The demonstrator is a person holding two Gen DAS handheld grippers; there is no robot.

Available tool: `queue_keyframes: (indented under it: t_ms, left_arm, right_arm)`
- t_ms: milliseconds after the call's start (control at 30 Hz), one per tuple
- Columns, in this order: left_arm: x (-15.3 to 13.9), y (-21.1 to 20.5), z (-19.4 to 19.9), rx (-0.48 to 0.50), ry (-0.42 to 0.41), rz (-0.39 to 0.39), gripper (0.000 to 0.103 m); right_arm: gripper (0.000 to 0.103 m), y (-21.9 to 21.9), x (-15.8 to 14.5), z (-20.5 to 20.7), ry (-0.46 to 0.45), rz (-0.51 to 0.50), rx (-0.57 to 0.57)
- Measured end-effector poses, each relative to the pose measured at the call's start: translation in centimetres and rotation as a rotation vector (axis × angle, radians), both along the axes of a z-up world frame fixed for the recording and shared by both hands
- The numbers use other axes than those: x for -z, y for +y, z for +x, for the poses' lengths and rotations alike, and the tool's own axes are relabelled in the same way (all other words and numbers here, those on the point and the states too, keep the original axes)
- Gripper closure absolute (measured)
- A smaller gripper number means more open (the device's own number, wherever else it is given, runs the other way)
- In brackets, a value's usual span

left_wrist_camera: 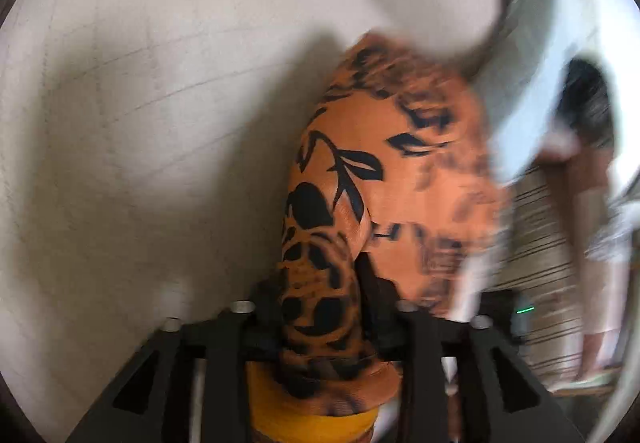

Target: Fold small clothes

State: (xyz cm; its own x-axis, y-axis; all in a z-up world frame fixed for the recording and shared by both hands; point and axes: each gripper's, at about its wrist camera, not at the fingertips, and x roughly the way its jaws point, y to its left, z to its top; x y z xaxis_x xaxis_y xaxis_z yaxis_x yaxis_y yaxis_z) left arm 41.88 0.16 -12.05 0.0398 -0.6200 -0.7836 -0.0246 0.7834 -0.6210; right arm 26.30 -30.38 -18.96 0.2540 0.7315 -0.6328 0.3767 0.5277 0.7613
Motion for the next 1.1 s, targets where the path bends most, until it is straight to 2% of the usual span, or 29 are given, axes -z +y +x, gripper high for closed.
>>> queue_keyframes:
  t_ms: [33,67,100,133,167,200,233,333,400,433,500,567,633,733,800,833,867,900,933,967,1033,1100]
  left_arm:
    - [0.3,0.3,-0.1,-0.009,0.01,-0.001,0.053]
    - [0.1,0.7,0.0,-0.027,0.025,-0.036,0.053]
    - [-0.3,0.9,0.2,-0.026,0.032,-0.058,0.054]
    - [-1.2,1.0,0.4,-0.022,0.015,-0.074,0.055]
    - [-2.4,1.2,0.6,-0.023,-0.032,-0.072,0.054]
    - [-3.3,1.4,0.7,-0.024,-0.067,-0.06,0.051]
    - [-4.6,1.6,0.9,-0.024,-0.125,-0.047,0.049]
    - [-6.2,2.0,1.4,-0.028,-0.205,-0.069,0.039]
    - [-6.1,1.6,2.9,-0.056,-0.156,-0.091,0.039]
    - [-6.1,1.2,3.7,-0.054,-0.15,-0.102,0.039]
    - [-6.5,-0.6,5.5,-0.016,-0.206,-0.062,0.038]
    - [-5.9,-2.3,7.3,0.024,-0.259,-0.009,0.038]
    - [-4.7,-2.9,8.2,0.009,-0.246,0.016,0.035]
    - [-2.0,-2.3,8.8,0.013,-0.152,-0.071,0.033]
    - [-1.1,-1.8,9.1,-0.01,-0.124,-0.146,0.038]
    - [-0.7,-1.7,9.3,-0.021,-0.117,-0.168,0.051]
    - [-0.4,-1.6,9.2,-0.027,-0.103,-0.198,0.057]
    - [-0.4,-1.4,9.1,-0.046,-0.085,-0.214,0.063]
    - [-0.3,-1.3,9.1,-0.05,-0.079,-0.222,0.071]
    - [-0.7,-1.2,8.8,-0.042,-0.084,-0.239,0.072]
    - [-3.2,-0.8,7.8,-0.007,-0.174,-0.25,0.074]
    - [-4.3,-0.1,7.2,-0.006,-0.238,-0.264,0.072]
  right_arm:
    - [0.061,0.3,0.7,0.2,0.017,0.011,-0.025]
    - [0.06,0.0,0.4,0.3,0.011,0.031,-0.025]
    - [0.058,-0.3,-0.2,0.5,-0.008,0.028,-0.03]
    - [0.053,-0.9,-1.2,0.6,-0.047,0.009,-0.028]
    - [0.046,-1.6,-2.5,0.7,-0.102,-0.023,-0.01]
    - [0.031,-1.8,-3.2,1.0,-0.137,-0.039,0.008]
    - [0.022,-2.2,-3.8,1.0,-0.163,-0.05,0.027]
    - [0.021,-4.2,-4.6,2.0,-0.19,-0.075,0.124]
    - [0.021,-6.0,-3.8,3.8,-0.184,-0.014,0.238]
    - [0.02,-6.7,-3.4,4.6,-0.188,-0.024,0.28]
    - [0.018,-7.6,-1.9,6.2,-0.153,-0.075,0.335]
    - [0.018,-7.3,-0.2,7.6,-0.173,0.009,0.329]
    - [0.017,-5.9,1.4,8.1,-0.185,0.025,0.275]
    - [0.019,-5.9,1.1,8.4,-0.192,-0.014,0.233]
    - [0.026,-6.0,1.5,9.1,-0.197,0.013,0.218]
    - [0.033,-6.0,1.8,9.3,-0.194,0.031,0.226]
    - [0.04,-6.0,2.3,9.4,-0.191,0.053,0.228]
    - [0.055,-7.1,2.3,9.0,-0.194,0.075,0.222]
    - [0.062,-7.1,2.4,9.1,-0.199,0.095,0.226]
    - [0.064,-6.8,2.1,9.2,-0.207,0.091,0.227]
    - [0.07,-6.1,0.0,9.7,-0.268,0.038,0.198]
    - [0.07,-5.8,-1.9,10.0,-0.342,0.027,0.193]
